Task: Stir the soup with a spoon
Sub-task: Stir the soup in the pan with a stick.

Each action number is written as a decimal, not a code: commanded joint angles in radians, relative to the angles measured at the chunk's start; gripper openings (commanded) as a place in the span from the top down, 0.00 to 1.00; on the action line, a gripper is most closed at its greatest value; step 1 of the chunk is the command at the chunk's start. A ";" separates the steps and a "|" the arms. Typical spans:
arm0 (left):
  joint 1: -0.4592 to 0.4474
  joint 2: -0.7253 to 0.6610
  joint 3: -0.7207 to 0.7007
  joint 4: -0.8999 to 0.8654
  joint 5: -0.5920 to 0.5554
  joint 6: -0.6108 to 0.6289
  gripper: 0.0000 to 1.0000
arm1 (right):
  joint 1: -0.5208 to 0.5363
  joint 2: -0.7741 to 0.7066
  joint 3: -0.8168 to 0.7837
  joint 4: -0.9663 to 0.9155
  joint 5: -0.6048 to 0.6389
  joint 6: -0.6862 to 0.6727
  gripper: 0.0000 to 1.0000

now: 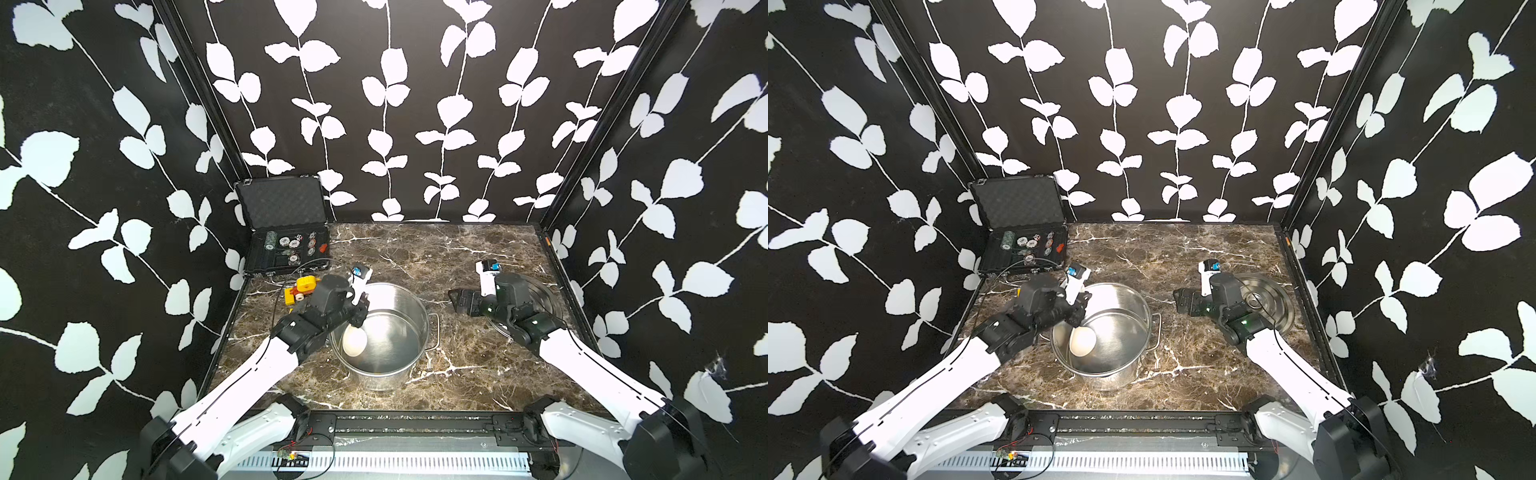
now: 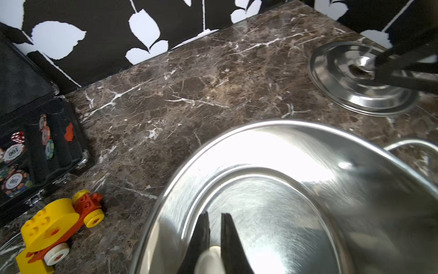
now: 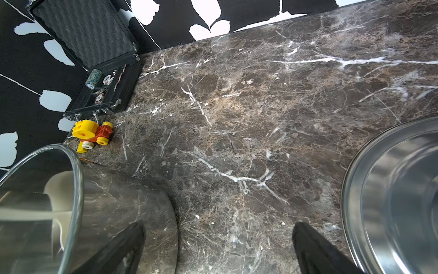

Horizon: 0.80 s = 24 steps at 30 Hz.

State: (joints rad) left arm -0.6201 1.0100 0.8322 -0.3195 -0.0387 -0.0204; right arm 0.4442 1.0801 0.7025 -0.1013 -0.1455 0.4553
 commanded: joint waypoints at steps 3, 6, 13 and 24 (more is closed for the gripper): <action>0.014 0.114 0.106 0.148 0.014 0.028 1.00 | -0.003 -0.038 0.012 0.012 0.020 -0.026 0.01; 0.014 0.198 0.163 0.179 0.064 0.042 1.00 | -0.003 -0.046 0.004 0.012 0.027 -0.029 0.01; -0.018 0.347 0.278 0.225 0.192 0.028 1.00 | -0.003 -0.059 0.000 0.005 0.036 -0.030 0.01; -0.217 0.402 0.334 0.177 0.202 0.049 1.00 | -0.003 -0.077 -0.012 0.000 0.051 -0.028 0.01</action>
State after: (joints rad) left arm -0.8185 1.4380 1.1397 -0.1677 0.1417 0.0231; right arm 0.4442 1.0187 0.7021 -0.1116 -0.1101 0.4366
